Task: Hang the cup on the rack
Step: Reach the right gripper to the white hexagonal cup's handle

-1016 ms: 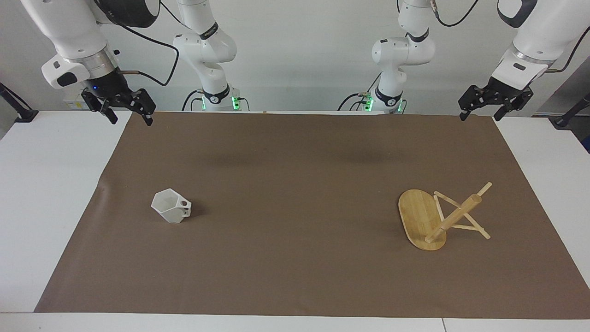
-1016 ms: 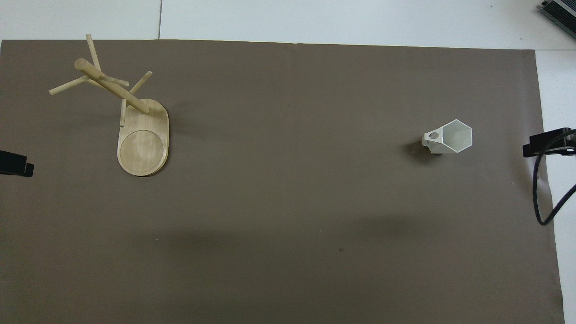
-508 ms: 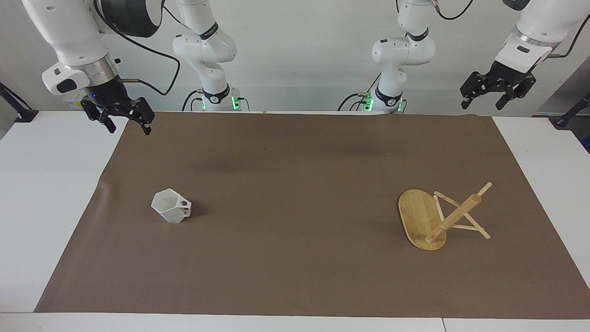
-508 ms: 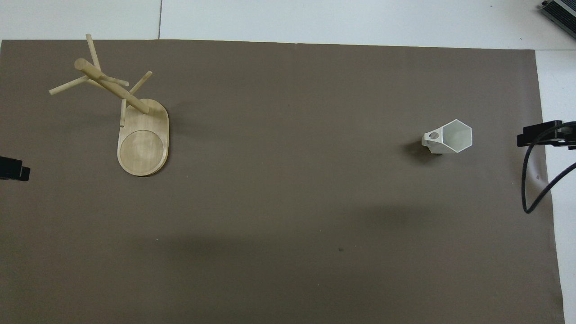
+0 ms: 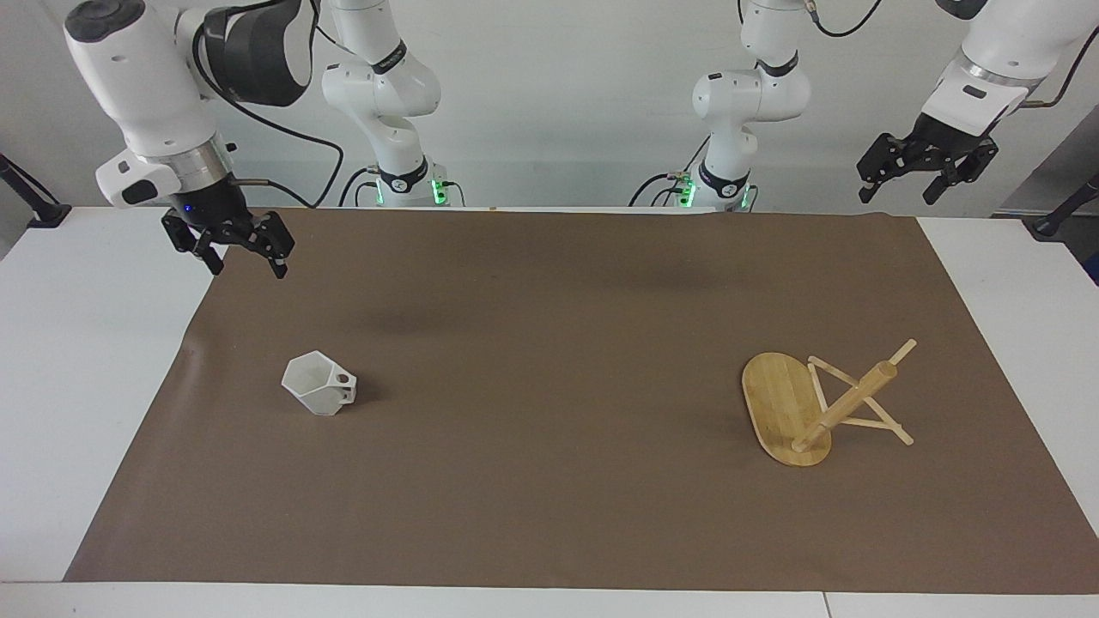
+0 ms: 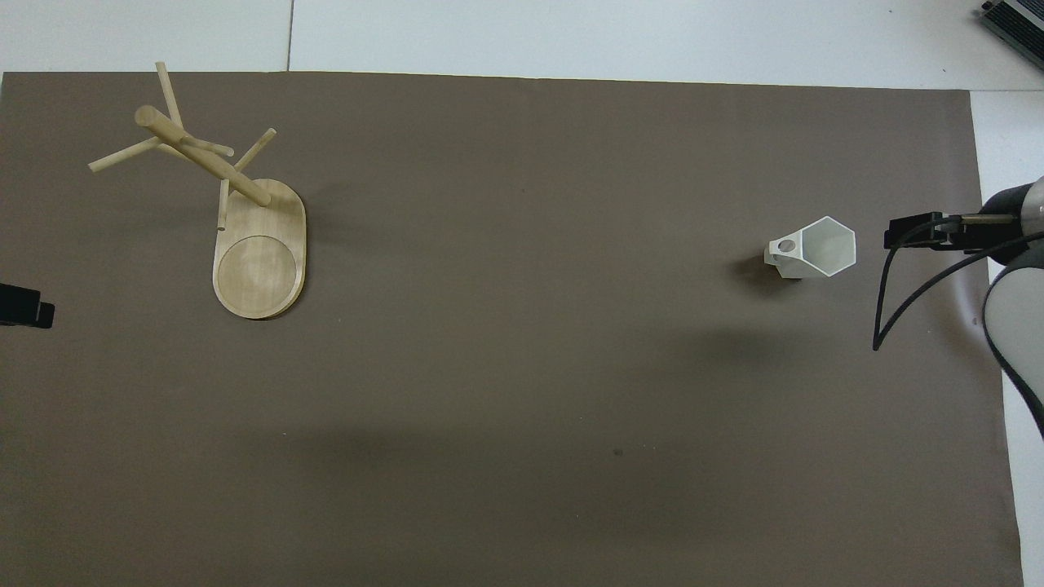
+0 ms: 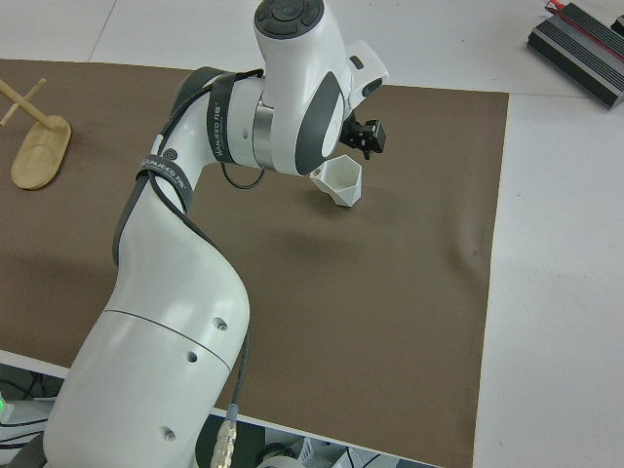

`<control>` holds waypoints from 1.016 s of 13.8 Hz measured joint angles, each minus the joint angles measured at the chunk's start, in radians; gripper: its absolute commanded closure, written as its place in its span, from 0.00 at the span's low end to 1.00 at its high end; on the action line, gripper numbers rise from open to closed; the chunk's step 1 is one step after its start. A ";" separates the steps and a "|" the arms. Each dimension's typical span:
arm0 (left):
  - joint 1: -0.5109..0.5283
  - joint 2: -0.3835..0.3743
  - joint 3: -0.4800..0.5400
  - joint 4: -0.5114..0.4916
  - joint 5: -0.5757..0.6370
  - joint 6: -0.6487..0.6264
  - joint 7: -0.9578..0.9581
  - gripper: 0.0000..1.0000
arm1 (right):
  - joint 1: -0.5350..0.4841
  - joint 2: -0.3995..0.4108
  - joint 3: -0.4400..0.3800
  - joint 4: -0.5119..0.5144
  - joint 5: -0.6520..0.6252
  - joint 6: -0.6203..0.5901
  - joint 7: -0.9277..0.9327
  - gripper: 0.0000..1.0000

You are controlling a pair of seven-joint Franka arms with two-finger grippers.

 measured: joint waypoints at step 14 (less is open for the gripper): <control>0.000 0.000 0.000 0.000 0.000 0.000 0.000 0.00 | 0.000 0.164 0.000 -0.112 0.000 0.294 -0.072 0.00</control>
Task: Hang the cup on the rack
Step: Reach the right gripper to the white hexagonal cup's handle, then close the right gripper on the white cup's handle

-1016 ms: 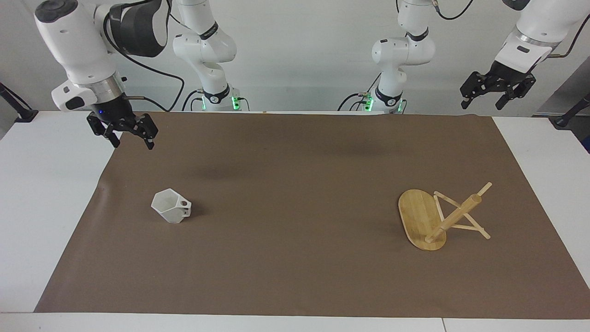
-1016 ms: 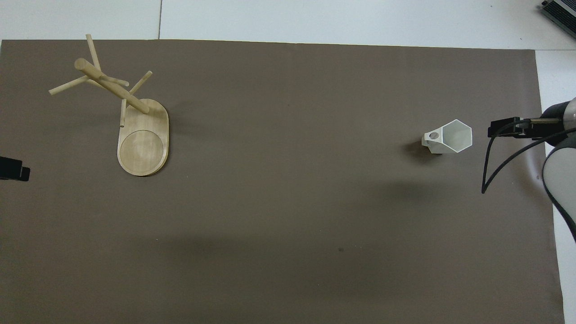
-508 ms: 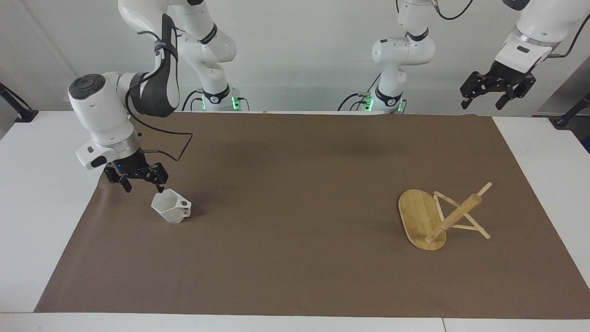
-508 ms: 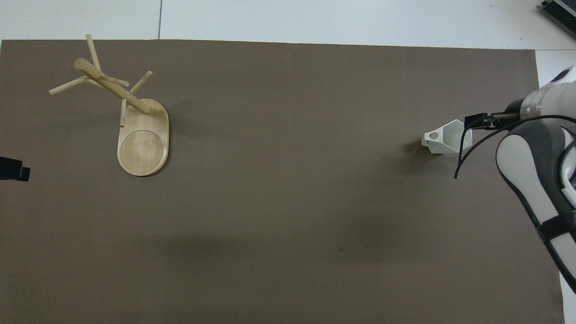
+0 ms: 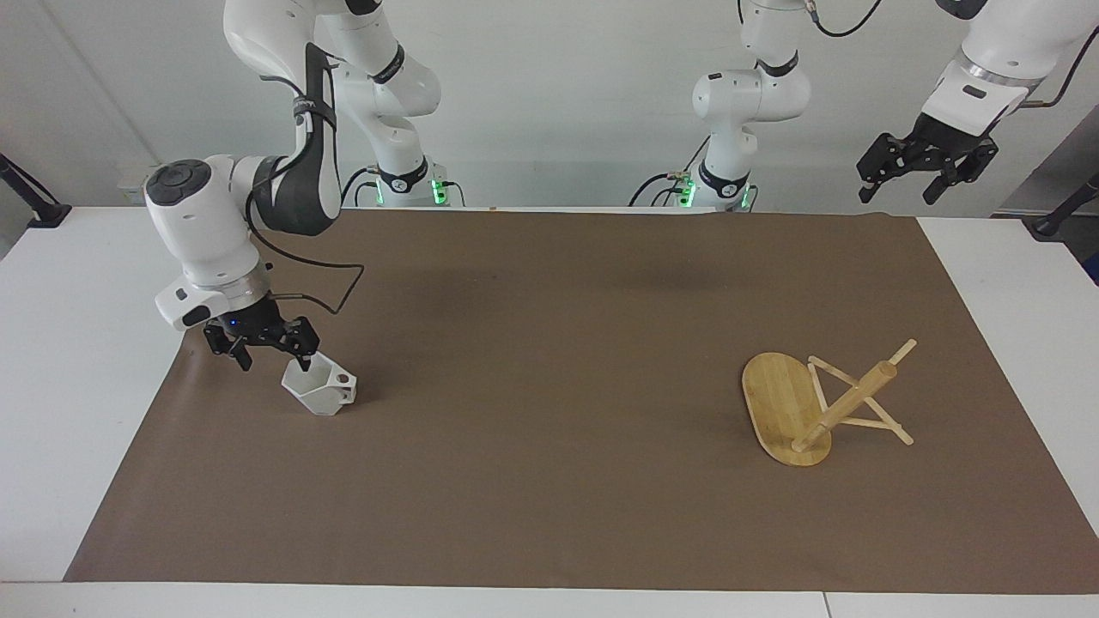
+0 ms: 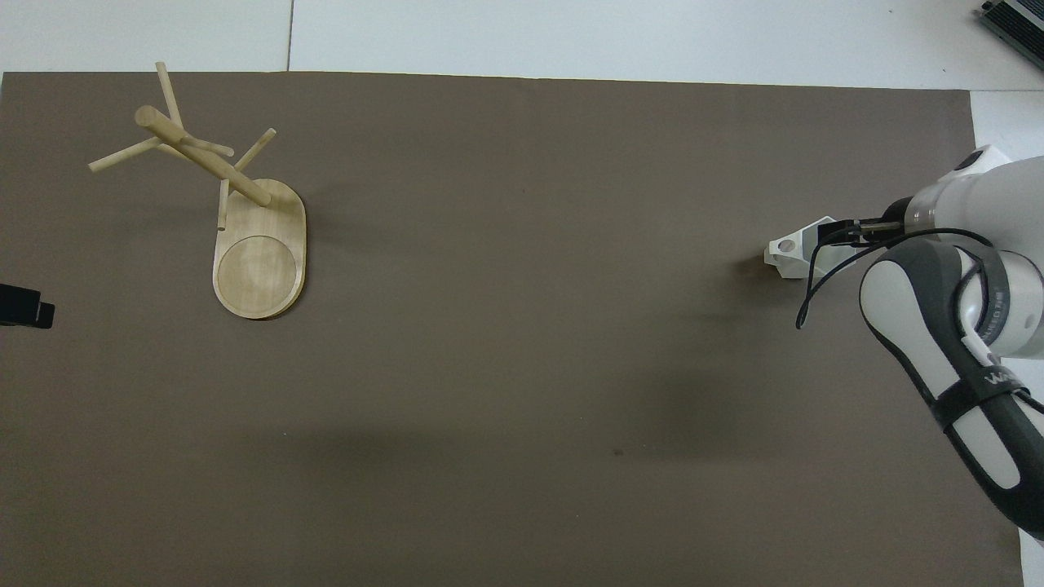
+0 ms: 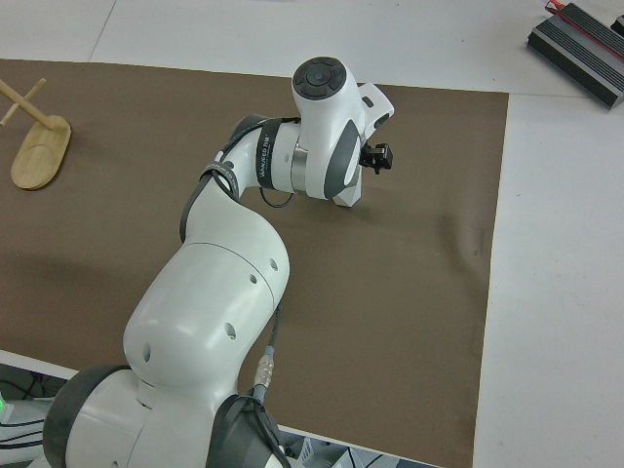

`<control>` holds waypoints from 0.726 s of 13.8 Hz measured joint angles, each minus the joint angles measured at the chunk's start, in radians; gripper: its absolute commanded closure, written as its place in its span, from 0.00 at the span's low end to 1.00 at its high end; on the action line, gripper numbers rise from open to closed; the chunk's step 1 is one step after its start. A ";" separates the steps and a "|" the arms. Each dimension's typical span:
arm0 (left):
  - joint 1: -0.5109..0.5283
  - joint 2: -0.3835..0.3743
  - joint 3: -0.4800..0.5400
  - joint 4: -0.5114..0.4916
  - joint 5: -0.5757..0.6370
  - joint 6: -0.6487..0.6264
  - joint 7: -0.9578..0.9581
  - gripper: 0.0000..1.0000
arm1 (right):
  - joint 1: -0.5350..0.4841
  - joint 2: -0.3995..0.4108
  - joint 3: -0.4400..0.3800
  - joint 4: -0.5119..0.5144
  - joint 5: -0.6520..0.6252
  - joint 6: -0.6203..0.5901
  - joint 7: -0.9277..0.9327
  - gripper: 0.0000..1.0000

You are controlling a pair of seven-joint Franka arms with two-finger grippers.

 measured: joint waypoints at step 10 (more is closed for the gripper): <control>0.000 0.000 0.000 0.000 0.000 0.000 0.000 0.00 | -0.004 0.036 -0.004 -0.051 0.000 0.097 -0.011 0.32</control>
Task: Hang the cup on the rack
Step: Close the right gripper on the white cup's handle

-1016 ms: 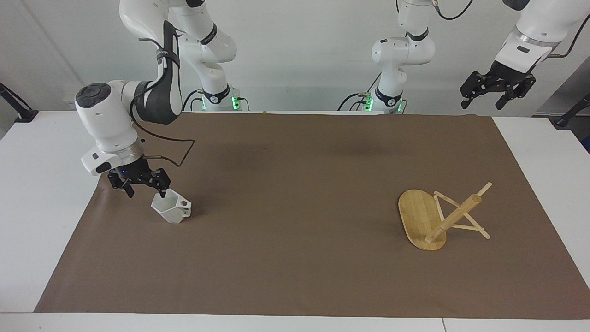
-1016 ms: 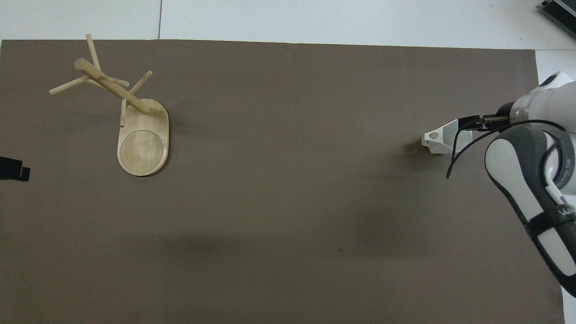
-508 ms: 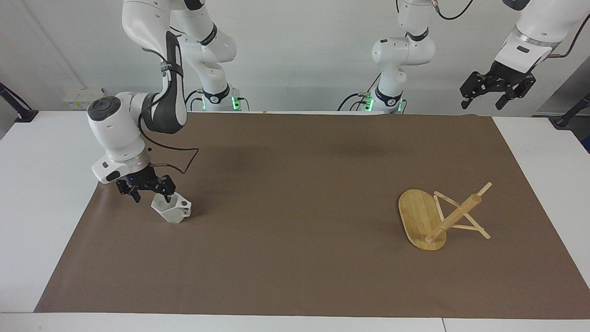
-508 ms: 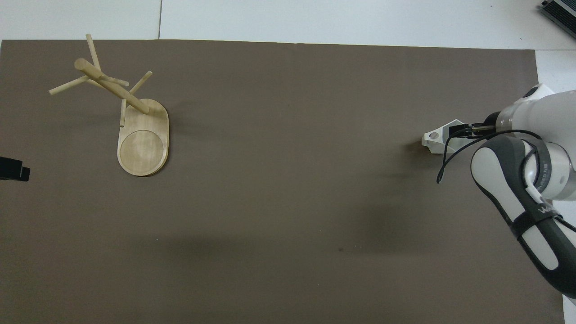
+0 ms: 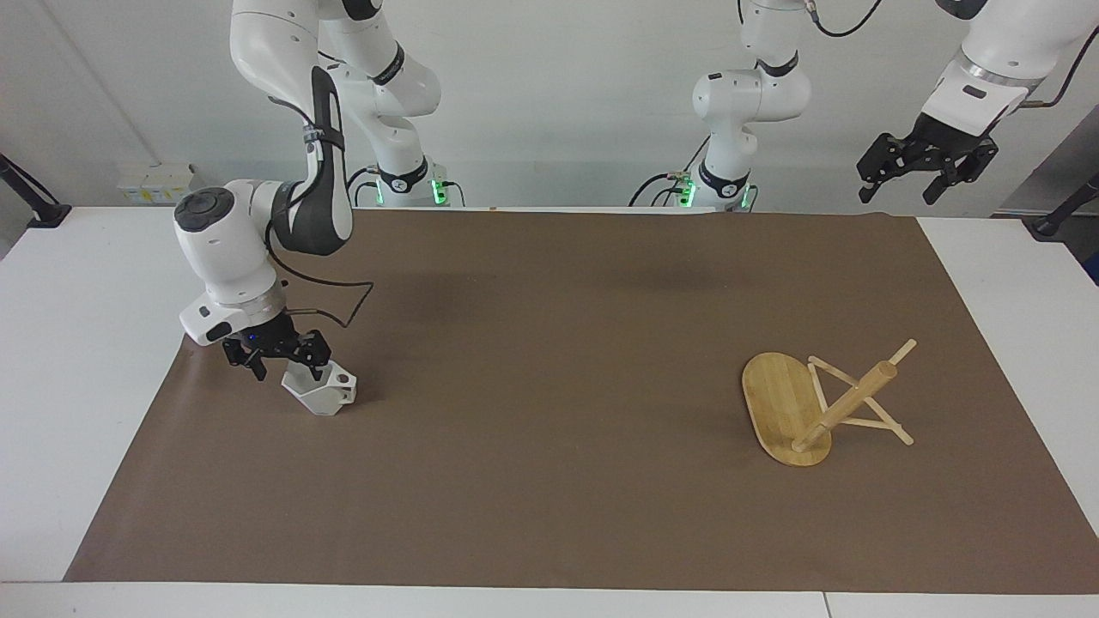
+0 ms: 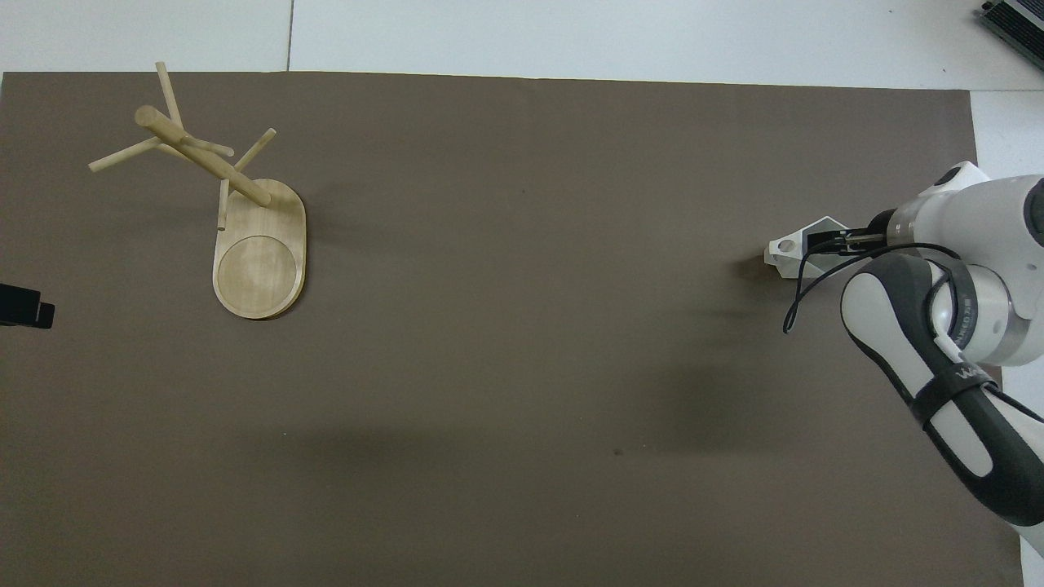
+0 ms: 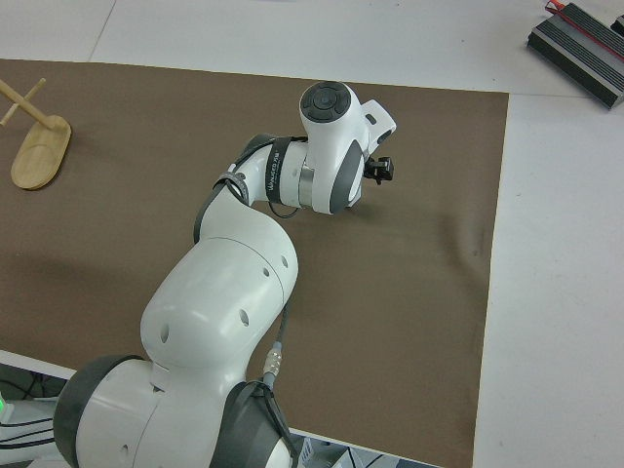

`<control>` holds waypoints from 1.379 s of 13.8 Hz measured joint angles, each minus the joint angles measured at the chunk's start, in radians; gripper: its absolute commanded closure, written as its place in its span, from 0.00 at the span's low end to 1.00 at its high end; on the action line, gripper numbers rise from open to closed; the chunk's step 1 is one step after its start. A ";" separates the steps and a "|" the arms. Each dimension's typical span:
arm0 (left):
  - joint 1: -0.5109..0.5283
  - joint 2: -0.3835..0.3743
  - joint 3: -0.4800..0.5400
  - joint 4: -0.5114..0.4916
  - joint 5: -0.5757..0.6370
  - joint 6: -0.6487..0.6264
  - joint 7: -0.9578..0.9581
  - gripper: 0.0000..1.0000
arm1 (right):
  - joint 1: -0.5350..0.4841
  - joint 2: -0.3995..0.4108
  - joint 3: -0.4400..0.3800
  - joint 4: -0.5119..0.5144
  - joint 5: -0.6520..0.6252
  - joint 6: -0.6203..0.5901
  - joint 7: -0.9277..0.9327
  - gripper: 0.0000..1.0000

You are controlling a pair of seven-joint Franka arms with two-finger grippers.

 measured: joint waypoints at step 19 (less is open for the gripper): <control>-0.003 -0.012 -0.019 0.000 -0.001 -0.001 0.003 0.00 | 0.000 -0.004 -0.002 0.049 0.002 -0.068 0.000 1.00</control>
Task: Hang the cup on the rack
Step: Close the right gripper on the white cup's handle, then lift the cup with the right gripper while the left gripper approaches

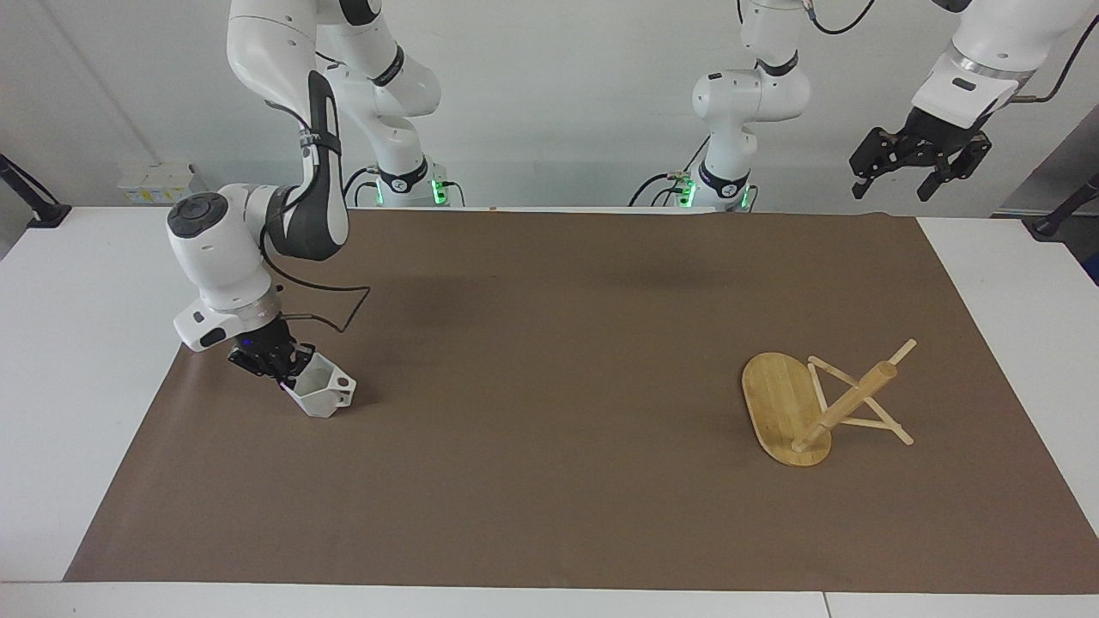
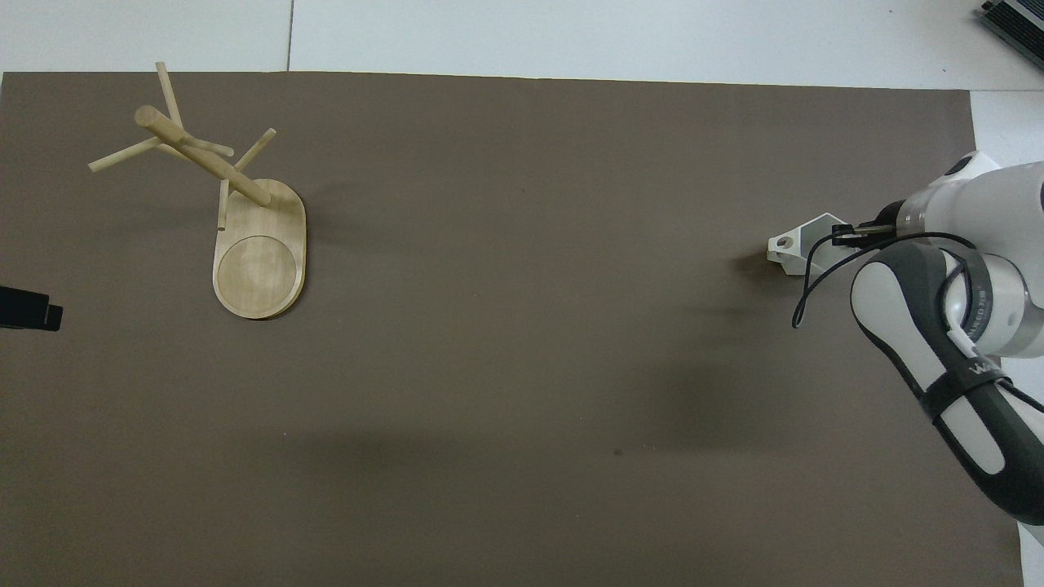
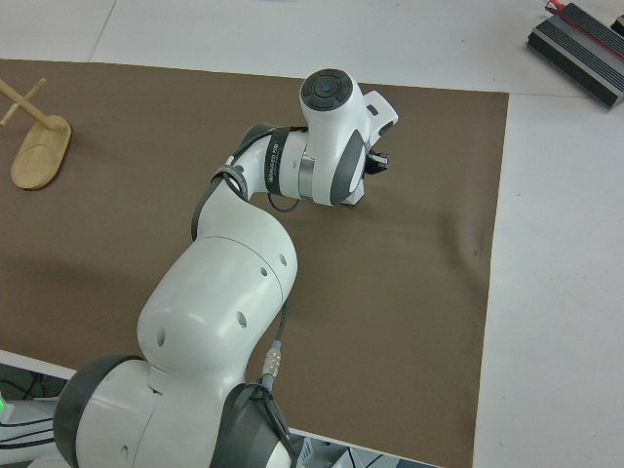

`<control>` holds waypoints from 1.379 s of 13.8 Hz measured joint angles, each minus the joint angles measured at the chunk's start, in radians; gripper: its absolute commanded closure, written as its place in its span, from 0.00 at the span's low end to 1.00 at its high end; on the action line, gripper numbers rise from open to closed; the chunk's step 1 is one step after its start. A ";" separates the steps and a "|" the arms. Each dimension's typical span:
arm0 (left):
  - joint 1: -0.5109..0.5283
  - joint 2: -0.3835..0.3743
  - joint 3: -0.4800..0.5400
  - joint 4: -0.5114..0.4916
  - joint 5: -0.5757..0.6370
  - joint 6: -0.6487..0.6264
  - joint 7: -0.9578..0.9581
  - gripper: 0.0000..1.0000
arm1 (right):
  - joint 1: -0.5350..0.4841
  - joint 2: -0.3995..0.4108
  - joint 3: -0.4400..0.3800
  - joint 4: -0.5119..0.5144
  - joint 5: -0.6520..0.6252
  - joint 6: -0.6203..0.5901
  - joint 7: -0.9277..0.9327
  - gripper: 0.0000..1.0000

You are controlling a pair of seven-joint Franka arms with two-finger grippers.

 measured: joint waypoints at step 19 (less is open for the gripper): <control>0.001 -0.043 0.011 -0.004 -0.002 0.028 0.002 0.00 | 0.014 -0.158 0.294 0.309 0.550 -0.456 0.160 1.00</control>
